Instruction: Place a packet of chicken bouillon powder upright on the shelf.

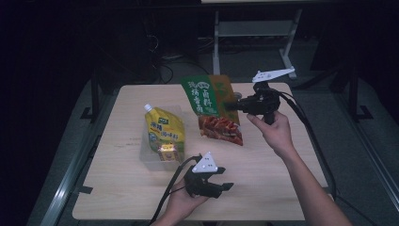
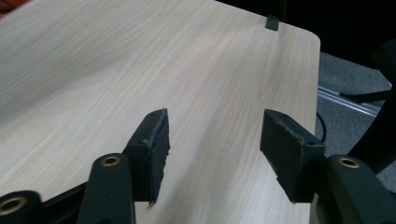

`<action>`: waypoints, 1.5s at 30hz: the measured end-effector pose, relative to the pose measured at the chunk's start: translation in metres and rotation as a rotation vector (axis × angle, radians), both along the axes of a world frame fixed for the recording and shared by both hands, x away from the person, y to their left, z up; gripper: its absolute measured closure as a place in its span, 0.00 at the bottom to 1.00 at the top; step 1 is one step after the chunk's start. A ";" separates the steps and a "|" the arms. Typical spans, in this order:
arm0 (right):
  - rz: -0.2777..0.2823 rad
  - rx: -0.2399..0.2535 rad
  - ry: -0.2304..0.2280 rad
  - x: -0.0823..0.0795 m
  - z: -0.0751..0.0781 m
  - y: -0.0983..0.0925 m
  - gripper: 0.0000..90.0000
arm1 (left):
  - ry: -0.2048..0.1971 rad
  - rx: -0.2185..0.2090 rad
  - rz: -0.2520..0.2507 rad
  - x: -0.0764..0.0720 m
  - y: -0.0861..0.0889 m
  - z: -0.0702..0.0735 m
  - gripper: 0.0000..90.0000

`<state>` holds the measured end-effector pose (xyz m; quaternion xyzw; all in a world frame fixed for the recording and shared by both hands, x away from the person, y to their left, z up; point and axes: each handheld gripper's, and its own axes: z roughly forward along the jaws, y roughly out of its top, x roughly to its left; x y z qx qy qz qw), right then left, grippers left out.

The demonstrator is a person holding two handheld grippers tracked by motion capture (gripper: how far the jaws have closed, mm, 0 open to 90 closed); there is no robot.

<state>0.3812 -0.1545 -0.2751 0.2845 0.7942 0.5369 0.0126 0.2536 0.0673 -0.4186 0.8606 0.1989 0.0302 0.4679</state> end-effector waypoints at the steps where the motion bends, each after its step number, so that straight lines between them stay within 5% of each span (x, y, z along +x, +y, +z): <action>1: 0.003 0.001 -0.003 0.001 0.000 0.002 1.00 | 0.002 -0.001 0.000 0.000 0.000 0.000 0.44; 45: 0.099 0.016 -0.006 0.045 0.011 0.064 1.00 | -0.004 -0.044 -0.015 0.001 0.010 -0.003 0.37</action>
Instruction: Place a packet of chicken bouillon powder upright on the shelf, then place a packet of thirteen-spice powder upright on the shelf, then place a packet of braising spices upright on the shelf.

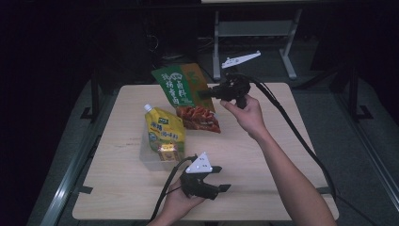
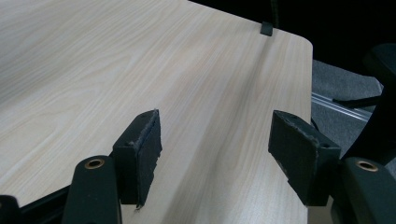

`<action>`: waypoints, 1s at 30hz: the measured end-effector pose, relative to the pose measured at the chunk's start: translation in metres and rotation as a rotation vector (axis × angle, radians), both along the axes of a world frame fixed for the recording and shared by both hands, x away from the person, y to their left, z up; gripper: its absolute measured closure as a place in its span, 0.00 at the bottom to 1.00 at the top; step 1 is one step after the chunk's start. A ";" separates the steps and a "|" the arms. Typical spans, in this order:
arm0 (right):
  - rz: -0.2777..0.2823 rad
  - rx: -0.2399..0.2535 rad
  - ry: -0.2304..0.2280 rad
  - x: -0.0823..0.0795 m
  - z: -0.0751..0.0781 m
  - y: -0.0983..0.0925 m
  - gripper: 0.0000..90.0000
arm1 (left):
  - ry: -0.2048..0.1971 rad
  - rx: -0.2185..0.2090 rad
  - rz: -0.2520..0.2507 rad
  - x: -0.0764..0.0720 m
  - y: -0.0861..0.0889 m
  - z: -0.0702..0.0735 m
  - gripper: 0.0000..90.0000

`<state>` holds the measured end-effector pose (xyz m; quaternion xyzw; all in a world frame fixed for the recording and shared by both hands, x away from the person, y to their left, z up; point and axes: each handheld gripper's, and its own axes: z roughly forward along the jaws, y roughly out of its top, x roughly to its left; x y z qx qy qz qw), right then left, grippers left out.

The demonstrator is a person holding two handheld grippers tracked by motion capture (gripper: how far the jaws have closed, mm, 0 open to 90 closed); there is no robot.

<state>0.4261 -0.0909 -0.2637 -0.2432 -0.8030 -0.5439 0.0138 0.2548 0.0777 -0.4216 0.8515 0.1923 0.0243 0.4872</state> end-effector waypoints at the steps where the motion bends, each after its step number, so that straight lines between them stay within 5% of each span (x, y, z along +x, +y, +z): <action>1: 0.001 -0.001 -0.003 0.001 0.000 0.000 1.00 | 0.000 -0.001 0.000 0.000 0.000 0.000 0.37; 30: 0.011 0.012 -0.015 0.023 0.006 0.032 1.00 | 0.000 0.009 -0.022 -0.002 -0.001 0.000 0.35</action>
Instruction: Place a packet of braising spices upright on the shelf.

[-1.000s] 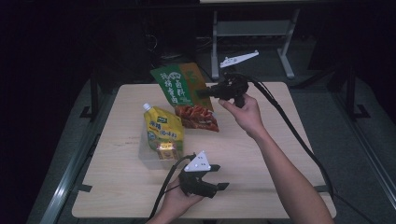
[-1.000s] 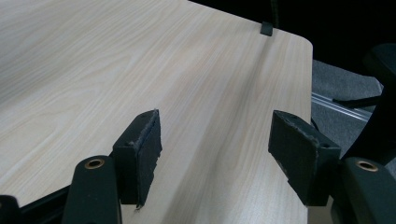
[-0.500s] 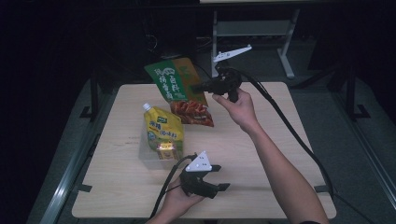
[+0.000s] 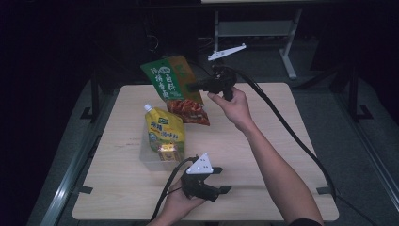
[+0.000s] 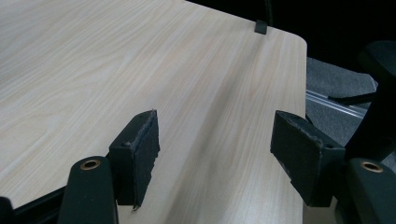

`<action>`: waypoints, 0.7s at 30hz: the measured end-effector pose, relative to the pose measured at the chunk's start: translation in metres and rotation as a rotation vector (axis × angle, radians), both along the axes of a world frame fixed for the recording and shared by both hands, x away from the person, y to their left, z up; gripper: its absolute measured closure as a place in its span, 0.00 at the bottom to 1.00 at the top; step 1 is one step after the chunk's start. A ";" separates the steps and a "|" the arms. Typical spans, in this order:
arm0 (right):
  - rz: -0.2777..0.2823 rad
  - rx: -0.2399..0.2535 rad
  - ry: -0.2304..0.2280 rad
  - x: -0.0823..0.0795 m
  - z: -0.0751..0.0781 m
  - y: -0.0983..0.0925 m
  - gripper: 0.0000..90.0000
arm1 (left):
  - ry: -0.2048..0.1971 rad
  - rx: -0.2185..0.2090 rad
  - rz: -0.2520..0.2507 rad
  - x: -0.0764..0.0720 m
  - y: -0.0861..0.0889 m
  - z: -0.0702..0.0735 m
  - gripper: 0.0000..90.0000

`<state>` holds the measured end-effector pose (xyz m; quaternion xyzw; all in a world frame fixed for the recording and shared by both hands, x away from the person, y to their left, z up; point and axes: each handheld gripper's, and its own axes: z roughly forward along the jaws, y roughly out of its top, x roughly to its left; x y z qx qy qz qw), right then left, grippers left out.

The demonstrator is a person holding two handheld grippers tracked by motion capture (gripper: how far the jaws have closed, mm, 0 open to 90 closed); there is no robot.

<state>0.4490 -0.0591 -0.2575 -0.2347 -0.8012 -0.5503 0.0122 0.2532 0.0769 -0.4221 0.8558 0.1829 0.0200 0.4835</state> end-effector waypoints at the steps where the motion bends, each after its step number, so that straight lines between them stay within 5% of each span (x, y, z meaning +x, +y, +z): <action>1: 0.001 0.001 -0.002 0.001 0.000 0.001 1.00 | -0.002 0.001 -0.001 0.000 0.000 0.000 0.35; 13: 0.010 0.010 -0.001 0.013 -0.005 0.020 1.00 | -0.002 -0.002 -0.002 0.001 0.000 0.000 0.35; 21: 0.015 0.019 0.024 0.023 -0.023 0.035 1.00 | 0.000 -0.005 -0.003 0.000 0.002 0.000 0.34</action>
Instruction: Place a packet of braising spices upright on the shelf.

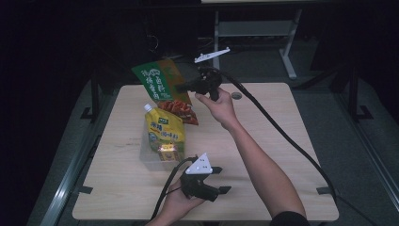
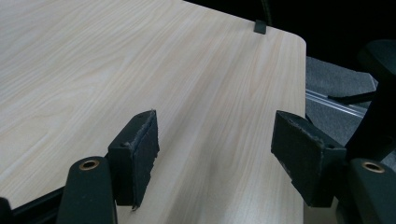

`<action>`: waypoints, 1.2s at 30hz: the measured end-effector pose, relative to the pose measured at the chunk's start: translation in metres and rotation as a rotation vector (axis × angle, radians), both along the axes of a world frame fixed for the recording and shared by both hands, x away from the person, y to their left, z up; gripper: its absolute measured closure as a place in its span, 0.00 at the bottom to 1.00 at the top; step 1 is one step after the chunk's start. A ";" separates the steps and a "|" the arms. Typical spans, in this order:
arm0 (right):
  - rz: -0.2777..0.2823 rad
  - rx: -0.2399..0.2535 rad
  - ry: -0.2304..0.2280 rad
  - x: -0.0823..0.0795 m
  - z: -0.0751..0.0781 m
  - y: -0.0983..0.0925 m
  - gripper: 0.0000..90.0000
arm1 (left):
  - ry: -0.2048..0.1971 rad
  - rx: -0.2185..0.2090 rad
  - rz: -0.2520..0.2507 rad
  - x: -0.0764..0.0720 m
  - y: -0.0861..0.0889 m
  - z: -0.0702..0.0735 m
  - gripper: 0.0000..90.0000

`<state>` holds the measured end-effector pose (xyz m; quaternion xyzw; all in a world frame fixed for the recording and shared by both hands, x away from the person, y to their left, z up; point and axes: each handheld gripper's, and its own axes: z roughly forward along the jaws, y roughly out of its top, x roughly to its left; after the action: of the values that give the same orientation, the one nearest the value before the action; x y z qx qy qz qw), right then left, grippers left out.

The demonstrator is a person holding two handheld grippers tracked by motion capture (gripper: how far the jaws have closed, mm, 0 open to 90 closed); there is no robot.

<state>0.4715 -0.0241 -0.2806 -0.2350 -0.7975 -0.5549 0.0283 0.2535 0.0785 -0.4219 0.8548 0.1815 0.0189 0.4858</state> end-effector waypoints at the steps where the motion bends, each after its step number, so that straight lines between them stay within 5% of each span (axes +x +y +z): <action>1: 0.000 0.003 0.004 0.001 -0.002 0.002 1.00 | 0.001 0.000 0.000 0.000 0.000 0.000 0.34; 8: 0.006 0.007 0.023 0.012 -0.017 0.017 1.00 | 0.002 -0.004 0.010 0.002 0.002 -0.001 0.34; 26: 0.059 -0.073 0.040 0.021 -0.057 0.041 1.00 | -0.008 0.000 0.012 0.002 0.008 0.000 0.34; 36: 0.083 -0.111 0.048 0.023 -0.057 0.040 0.92 | -0.013 0.000 0.011 0.002 0.007 0.001 0.34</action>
<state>0.4944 0.0160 -0.3381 -0.2161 -0.8353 -0.5023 0.0574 0.2558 0.0858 -0.4211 0.8537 0.1830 0.0269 0.4869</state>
